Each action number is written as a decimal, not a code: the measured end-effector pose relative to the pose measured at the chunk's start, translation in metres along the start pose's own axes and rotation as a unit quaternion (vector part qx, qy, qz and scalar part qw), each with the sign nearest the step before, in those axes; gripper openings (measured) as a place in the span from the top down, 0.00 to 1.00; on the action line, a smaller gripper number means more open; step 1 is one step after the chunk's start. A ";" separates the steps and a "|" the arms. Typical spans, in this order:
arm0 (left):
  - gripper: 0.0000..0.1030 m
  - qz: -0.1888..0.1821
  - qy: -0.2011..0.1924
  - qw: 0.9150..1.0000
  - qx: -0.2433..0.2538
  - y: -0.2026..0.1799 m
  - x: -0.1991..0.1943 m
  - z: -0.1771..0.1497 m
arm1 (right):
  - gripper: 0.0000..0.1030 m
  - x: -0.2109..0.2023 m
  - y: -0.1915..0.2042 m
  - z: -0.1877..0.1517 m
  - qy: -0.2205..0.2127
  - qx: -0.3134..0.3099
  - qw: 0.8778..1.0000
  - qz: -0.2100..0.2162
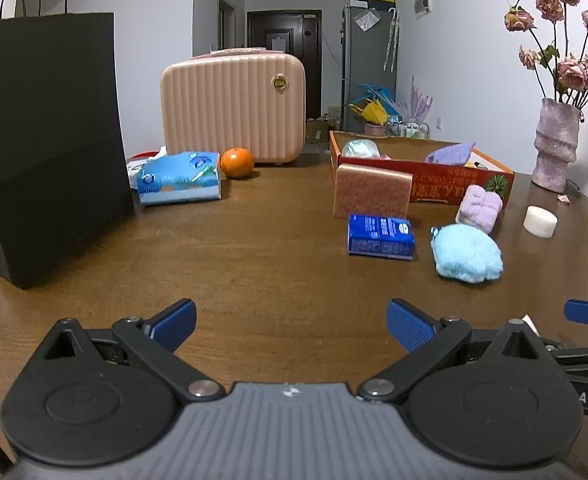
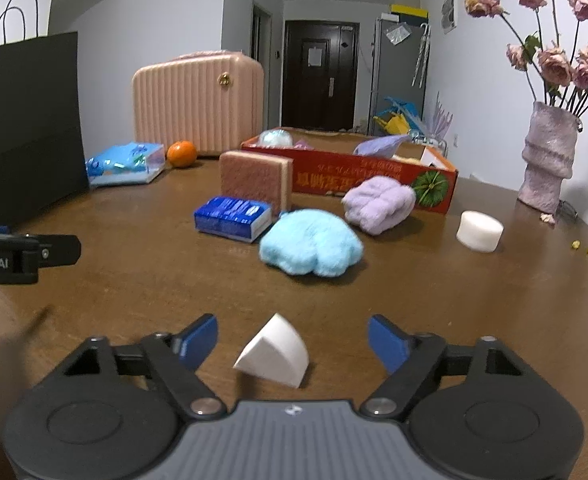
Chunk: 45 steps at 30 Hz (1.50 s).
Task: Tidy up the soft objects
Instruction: 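Grasp the white foam wedge with the right tool and lift it, then grasp the light-blue fluffy plush with the left tool while the right holds the wedge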
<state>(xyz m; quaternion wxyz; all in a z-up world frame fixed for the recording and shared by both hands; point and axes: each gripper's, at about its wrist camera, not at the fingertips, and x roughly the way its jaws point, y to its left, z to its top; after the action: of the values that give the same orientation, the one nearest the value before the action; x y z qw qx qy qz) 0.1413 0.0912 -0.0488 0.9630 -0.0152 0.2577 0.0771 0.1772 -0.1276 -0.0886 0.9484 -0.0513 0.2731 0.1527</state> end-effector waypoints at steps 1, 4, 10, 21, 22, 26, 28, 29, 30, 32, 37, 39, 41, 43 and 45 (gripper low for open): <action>0.00 -0.002 0.001 1.000 0.000 0.001 0.000 -0.002 | 0.30 0.001 0.002 -0.002 0.004 0.000 1.000 0.001; 0.00 -0.005 0.004 1.000 0.000 0.002 0.000 -0.005 | 0.43 0.005 0.004 -0.004 0.012 0.004 1.000 0.004; 0.00 -0.010 0.006 1.000 -0.002 0.005 0.000 -0.010 | 0.58 0.010 0.005 -0.006 0.020 0.009 1.000 0.008; 0.00 -0.011 0.011 1.000 0.000 0.003 0.001 -0.010 | 0.76 0.011 0.003 -0.004 0.014 0.013 1.000 0.021; 0.00 -0.010 0.011 1.000 0.001 0.002 0.001 -0.010 | 0.76 0.011 0.003 -0.004 0.011 0.013 1.000 0.022; 0.00 -0.009 0.010 1.000 0.004 0.000 0.001 -0.007 | 0.77 0.006 -0.001 0.000 0.000 0.013 1.000 0.024; 0.00 -0.009 0.008 1.000 0.006 -0.003 0.001 -0.005 | 0.77 0.004 -0.003 0.003 -0.006 0.014 1.000 0.023; 0.00 -0.009 0.007 1.000 0.007 -0.005 0.001 -0.003 | 0.77 0.003 -0.005 0.004 -0.009 0.014 1.000 0.022; 0.00 -0.009 0.007 1.000 0.009 -0.007 0.001 -0.002 | 0.77 0.002 -0.007 0.005 -0.012 0.014 1.000 0.022; 0.00 -0.011 0.006 1.000 0.012 -0.011 0.002 0.001 | 0.77 0.001 -0.011 0.007 -0.017 0.015 1.000 0.021; 0.00 -0.014 0.004 1.000 0.021 -0.025 0.006 0.009 | 0.77 -0.001 -0.025 0.015 -0.030 0.016 0.999 0.016; 0.00 -0.015 0.003 1.000 0.024 -0.031 0.008 0.012 | 0.77 -0.001 -0.031 0.018 -0.034 0.017 0.999 0.014; 0.00 -0.017 0.003 0.999 0.027 -0.037 0.011 0.015 | 0.77 -0.001 -0.036 0.021 -0.037 0.018 0.999 0.012; 0.00 -0.018 0.004 0.999 0.029 -0.043 0.014 0.019 | 0.77 0.001 -0.042 0.024 -0.039 0.019 0.999 0.010; 0.00 -0.019 0.005 0.999 0.030 -0.048 0.018 0.021 | 0.77 0.003 -0.048 0.026 -0.041 0.020 0.999 0.009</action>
<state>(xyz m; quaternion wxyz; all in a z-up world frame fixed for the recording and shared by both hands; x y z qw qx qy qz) 0.1744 0.0478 -0.0400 0.9630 0.0080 0.2645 0.0507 0.2078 -0.1681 -0.0672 0.9582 -0.0240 0.2376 0.1573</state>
